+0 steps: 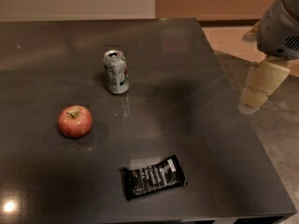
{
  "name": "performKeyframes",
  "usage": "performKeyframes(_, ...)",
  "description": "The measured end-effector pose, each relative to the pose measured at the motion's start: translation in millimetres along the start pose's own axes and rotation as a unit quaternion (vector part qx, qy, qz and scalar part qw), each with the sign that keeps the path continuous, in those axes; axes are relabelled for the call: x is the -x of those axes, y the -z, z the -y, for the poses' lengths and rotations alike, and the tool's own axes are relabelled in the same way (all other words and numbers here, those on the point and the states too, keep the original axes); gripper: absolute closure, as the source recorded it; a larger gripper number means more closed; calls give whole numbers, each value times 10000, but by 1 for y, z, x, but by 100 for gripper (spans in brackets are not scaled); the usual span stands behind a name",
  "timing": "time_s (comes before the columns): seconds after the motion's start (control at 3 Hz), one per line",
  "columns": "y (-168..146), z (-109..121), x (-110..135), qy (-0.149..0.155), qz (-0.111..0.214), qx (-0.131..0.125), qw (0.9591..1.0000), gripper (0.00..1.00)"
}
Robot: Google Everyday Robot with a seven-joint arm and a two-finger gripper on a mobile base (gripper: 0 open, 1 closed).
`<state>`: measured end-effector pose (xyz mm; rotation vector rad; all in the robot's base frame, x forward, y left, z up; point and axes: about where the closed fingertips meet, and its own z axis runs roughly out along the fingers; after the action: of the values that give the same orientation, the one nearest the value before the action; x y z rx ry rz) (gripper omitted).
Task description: Move 7up can near rxbar chocolate
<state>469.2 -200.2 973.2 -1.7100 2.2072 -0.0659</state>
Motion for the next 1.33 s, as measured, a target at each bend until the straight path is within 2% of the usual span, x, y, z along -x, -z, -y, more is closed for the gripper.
performKeyframes(0.33,-21,22,22,32,179,58,9998,0)
performKeyframes(0.67,-33,34,34,49,275,91,9996,0)
performKeyframes(1.0,-35,33,34,62,304,100,9995,0)
performKeyframes(1.33,-62,22,29,243,682,238,9971,0)
